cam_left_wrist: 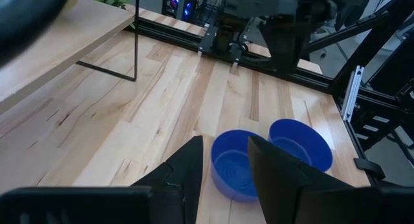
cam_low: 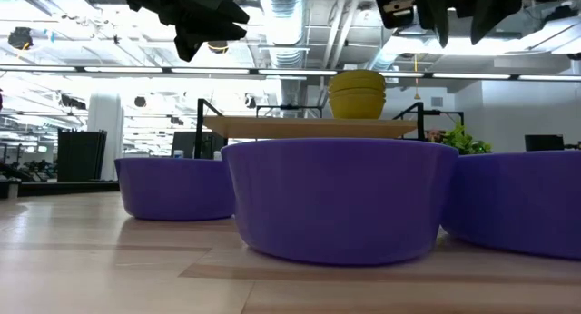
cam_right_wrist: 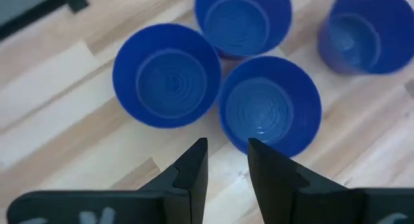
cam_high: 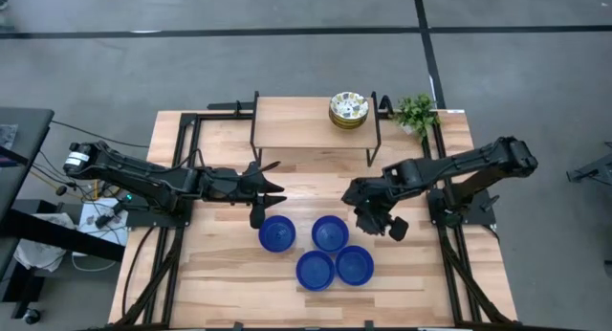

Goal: Pick & Place Mini bowls
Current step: Put the blue bowl on the shelf

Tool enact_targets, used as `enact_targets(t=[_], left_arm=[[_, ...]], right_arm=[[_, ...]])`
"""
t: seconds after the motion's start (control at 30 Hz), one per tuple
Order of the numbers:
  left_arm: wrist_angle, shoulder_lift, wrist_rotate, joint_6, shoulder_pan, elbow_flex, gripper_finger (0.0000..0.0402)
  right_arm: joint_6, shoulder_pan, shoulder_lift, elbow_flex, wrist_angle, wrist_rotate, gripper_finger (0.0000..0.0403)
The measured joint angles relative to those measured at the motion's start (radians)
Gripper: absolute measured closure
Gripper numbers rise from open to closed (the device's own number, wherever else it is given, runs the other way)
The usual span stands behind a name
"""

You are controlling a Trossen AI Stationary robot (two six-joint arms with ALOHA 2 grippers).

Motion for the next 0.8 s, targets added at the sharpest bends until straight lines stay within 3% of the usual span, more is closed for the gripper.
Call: enact_targets(t=[0.3,0.8], left_arm=[[0.015,0.000,0.000,0.000,0.000,0.000,0.0280],[0.015,0.000,0.000,0.000,0.000,0.000,0.0280]], right_arm=[[-0.191,0.004,0.063,-0.061,0.053,0.002,0.0303],[-0.222,0.005,0.244,-0.060,0.178,0.040,0.0303]])
